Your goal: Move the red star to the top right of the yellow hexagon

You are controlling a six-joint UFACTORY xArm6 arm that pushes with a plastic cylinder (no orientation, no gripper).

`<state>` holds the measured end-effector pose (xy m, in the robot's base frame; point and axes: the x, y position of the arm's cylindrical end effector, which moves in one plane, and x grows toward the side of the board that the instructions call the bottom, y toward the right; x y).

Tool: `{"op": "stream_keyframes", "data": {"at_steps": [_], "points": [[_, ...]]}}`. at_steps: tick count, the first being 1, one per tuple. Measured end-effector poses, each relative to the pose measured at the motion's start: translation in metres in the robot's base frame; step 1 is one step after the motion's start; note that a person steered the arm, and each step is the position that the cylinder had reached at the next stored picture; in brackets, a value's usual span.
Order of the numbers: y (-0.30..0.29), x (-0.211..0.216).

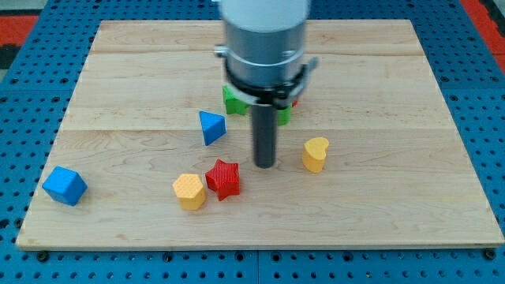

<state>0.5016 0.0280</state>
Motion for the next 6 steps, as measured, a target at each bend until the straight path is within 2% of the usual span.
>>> {"op": "stream_keyframes", "data": {"at_steps": [1, 3, 4, 5, 6], "points": [[-0.005, 0.014], [-0.140, 0.040], [-0.154, 0.049], [-0.101, 0.050], [-0.087, 0.081]]}}
